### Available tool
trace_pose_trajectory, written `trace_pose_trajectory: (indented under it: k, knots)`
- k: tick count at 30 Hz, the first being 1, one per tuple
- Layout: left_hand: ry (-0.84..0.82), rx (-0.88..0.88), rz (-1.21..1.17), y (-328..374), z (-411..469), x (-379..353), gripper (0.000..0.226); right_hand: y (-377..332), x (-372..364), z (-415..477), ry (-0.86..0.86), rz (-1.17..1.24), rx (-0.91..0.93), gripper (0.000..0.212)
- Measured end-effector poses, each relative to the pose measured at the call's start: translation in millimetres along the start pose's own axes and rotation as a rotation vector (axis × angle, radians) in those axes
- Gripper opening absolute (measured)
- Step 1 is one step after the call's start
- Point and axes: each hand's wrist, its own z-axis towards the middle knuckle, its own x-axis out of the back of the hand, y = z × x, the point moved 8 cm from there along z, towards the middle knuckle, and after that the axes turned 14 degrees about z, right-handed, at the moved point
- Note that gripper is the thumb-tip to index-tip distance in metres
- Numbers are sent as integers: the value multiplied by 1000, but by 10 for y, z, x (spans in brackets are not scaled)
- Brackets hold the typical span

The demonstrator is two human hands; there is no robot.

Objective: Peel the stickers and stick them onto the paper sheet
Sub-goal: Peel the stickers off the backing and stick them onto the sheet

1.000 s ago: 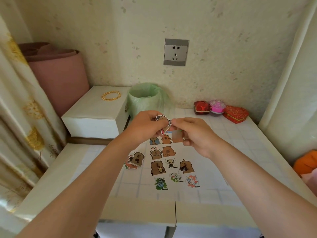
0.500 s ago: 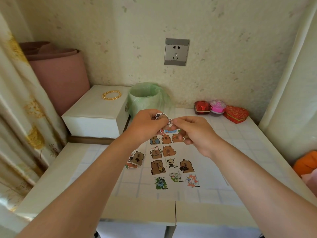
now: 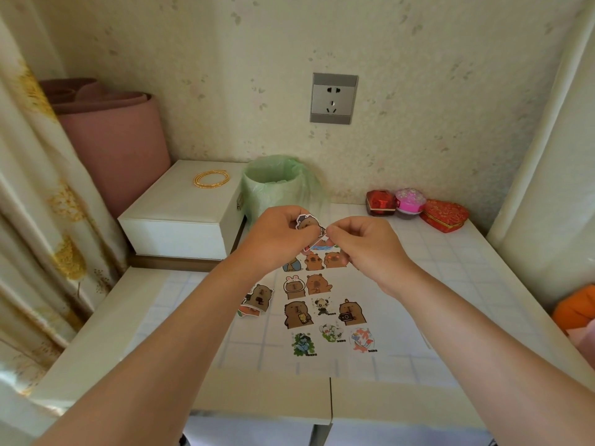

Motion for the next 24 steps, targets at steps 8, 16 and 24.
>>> trace_pose_trajectory:
  k: [8,16,24]
  knots:
    - [-15,-32,48,30,-18,-32,10,-55,-23,-21,-32,-106,59,20]
    - [-26,6,-24,-2,-7,-30,8,-96,-30,-38,-54,-103,59,21]
    - [238,-85,98,45,-35,104,28,-110,-3,-32,0,-30,37,18]
